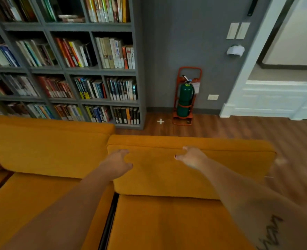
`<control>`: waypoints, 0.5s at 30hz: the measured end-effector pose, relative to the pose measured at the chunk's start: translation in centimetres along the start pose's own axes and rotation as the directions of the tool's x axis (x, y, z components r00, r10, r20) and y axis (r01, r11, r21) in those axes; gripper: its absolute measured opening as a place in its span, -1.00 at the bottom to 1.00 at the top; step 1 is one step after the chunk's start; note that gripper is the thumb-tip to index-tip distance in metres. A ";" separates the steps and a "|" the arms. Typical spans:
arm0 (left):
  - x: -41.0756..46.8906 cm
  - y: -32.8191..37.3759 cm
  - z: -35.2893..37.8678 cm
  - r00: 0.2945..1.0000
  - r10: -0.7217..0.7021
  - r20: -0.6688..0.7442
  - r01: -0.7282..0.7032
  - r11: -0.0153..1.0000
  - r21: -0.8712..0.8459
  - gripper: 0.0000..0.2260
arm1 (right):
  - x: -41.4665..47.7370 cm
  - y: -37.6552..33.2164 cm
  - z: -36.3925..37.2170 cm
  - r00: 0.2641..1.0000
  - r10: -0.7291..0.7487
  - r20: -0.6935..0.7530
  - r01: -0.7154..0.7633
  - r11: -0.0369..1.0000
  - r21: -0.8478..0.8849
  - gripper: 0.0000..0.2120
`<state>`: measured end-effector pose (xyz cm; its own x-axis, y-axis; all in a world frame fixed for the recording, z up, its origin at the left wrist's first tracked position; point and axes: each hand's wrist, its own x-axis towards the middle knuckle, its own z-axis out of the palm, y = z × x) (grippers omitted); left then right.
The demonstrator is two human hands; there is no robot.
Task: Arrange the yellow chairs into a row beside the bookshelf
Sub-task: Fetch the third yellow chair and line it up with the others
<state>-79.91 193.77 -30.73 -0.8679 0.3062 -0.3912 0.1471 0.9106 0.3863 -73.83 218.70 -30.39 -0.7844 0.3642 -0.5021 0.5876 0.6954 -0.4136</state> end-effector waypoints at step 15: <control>14.6 -2.8 1.1 0.998 0.006 0.069 -0.027 0.949 0.314 -0.26 | 10.2 -1.1 1.8 0.999 -0.050 0.021 0.054 0.964 -0.259 -0.19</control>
<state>-92.50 195.99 -38.41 -0.8324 0.3297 -0.4454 0.3119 0.9431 0.1152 -82.09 220.51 -36.44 -0.8086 0.3159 -0.4964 0.4730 0.8508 -0.2290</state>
